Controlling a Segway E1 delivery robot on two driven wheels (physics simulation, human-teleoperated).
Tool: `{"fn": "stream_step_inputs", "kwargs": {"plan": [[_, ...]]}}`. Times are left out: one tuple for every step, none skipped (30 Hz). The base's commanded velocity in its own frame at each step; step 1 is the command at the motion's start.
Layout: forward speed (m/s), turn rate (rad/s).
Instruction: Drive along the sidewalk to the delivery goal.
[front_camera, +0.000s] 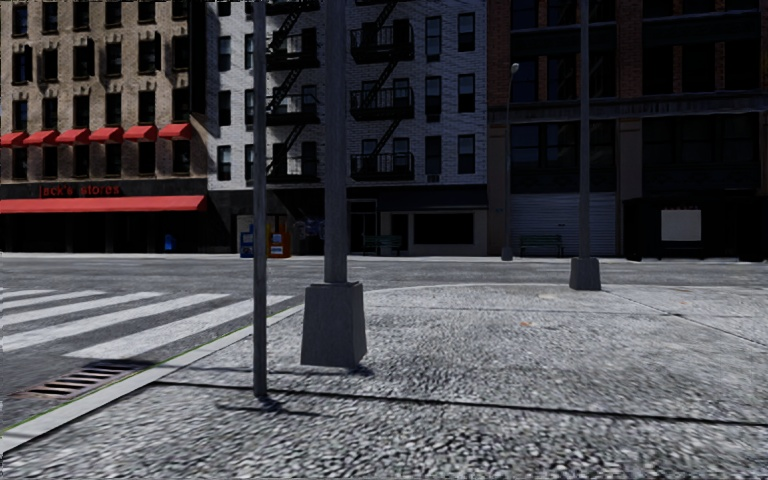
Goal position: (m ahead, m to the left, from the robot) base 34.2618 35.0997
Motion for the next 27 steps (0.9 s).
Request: {"fn": "stream_step_inputs", "kwargs": {"plan": [[0.09,-0.75],[0.22,-0.75],[0.41,-0.75],[0.41,-0.75],[0.5,-0.75],[0.52,-0.75],[0.53,-0.75],[0.56,-0.75],[0.56,-0.75],[0.63,-0.75],[0.69,-0.75],[0.74,-0.74],[0.74,-0.74],[0.85,-0.7],[1.1,-0.69],[1.35,-0.62],[1.47,0.0],[1.47,0.0],[1.51,0.0],[1.47,0.0],[1.37,0.0],[1.37,0.0],[1.3,0.3],[1.27,0.51],[1.27,0.59],[1.27,0.59],[1.27,0.63]]}}
